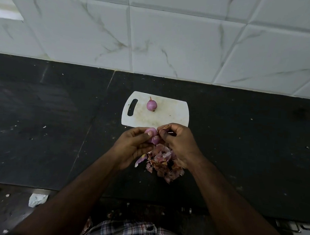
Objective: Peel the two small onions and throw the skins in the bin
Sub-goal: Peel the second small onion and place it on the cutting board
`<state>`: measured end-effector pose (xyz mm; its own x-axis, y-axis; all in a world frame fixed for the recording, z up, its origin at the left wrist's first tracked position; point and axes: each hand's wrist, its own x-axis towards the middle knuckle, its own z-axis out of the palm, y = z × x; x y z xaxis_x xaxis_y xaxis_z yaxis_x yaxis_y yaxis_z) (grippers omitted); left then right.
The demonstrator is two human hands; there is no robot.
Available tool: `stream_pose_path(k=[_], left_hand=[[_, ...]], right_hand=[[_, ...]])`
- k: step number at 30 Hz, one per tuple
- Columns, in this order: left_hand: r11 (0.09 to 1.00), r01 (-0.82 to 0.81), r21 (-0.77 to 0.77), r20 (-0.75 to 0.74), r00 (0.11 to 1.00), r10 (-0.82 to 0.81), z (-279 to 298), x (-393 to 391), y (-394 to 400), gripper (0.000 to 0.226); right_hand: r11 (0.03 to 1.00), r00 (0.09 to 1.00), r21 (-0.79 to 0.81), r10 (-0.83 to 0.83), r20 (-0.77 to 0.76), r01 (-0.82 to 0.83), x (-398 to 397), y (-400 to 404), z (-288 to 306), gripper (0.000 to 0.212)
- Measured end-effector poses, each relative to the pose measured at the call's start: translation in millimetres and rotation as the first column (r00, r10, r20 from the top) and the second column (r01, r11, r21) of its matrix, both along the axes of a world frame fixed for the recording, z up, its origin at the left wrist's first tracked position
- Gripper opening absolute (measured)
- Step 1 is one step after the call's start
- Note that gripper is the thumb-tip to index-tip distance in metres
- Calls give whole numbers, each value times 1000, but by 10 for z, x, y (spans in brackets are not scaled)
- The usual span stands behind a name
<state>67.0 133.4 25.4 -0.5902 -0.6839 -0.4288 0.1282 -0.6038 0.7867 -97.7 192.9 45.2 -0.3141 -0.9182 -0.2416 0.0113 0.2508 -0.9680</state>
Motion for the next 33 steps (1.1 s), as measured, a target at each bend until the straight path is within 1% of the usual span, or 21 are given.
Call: stream_pose_path(k=[2, 3, 6, 8, 10, 11, 13, 16, 17, 18, 19, 20, 21, 22, 23, 24, 25, 27, 28, 30, 33], left_hand=[[1000, -30, -6, 5, 1000, 30, 19, -20, -3, 41], [999, -42, -9, 5, 999, 42, 25, -26, -2, 41], [998, -57, -18, 25, 998, 57, 41, -33, 7, 37], [999, -49, -13, 39, 998, 50, 51, -36, 7, 39], [1000, -31, 0, 29, 999, 31, 67, -24, 6, 38], [1000, -19, 7, 19, 1000, 19, 66, -17, 6, 37], [1000, 6, 4, 6, 1000, -6, 67, -4, 16, 38], [998, -6, -60, -13, 1000, 6, 45, -13, 37, 41], [993, -24, -118, -7, 1000, 23, 37, -31, 61, 40], [973, -38, -228, 33, 998, 47, 23, -49, 88, 39], [923, -35, -384, 119, 989, 87, 15, -72, 114, 40], [839, 8, -544, 231, 963, 141, 3, -93, 132, 43], [749, 61, -660, 326, 922, 212, -9, -96, 132, 45], [687, 92, -721, 385, 878, 286, -7, -73, 104, 46], [675, 96, -732, 412, 851, 326, -8, -33, 54, 46], [708, 76, -702, 415, 851, 321, -14, 28, -19, 46], [783, 21, -622, 379, 883, 278, -20, 97, -95, 45], [943, -109, -315, 175, 970, 170, 5, 199, -155, 40], [978, -136, -157, 58, 987, 147, 18, 222, -144, 36], [987, -151, 48, -68, 986, 154, 34, 237, -100, 32], [966, -144, 213, -161, 970, 180, 40, 233, -52, 37]], right_hand=[[1000, 999, 11, 21, -31, -21, 12, 3, -9, 6], [999, 999, 11, 35, -38, -35, 16, 9, -8, 10], [997, 996, 11, 72, -61, -72, 40, 24, -15, 30], [999, 994, 6, 41, -96, -41, 45, 18, -27, 27], [1000, 997, 2, -17, -81, 17, 24, 7, -23, 16], [999, 997, 7, -34, -65, 35, 14, 5, -21, 15], [999, 998, 12, -47, -44, 48, 12, 9, 18, 16], [995, 995, 16, -97, -12, 97, 47, 20, 53, 22], [990, 990, 37, -139, 21, 138, 59, 12, 50, 23], [981, 981, 64, -188, 51, 185, 74, 6, 41, 25], [970, 970, 90, -234, 65, 228, 88, -3, 15, 28], [960, 963, 109, -264, 60, 256, 98, -5, -19, 30], [957, 963, 118, -268, 26, 263, 101, 6, -68, 30], [961, 967, 113, -252, -23, 253, 96, 33, -113, 28], [968, 971, 98, -223, -90, 232, 84, 72, -140, 25], [975, 966, 81, -190, -176, 207, 63, 108, -150, 22], [981, 949, 59, -161, -271, 184, 34, 135, -138, 20], [992, 899, 24, -105, -425, 127, -44, 168, -85, 12], [995, 879, 18, -76, -471, 96, -66, 175, -38, 9], [999, 837, 39, -2, -547, 28, -83, 174, 26, 12], [981, 770, 153, 188, -609, -118, -97, 174, 82, 33]])
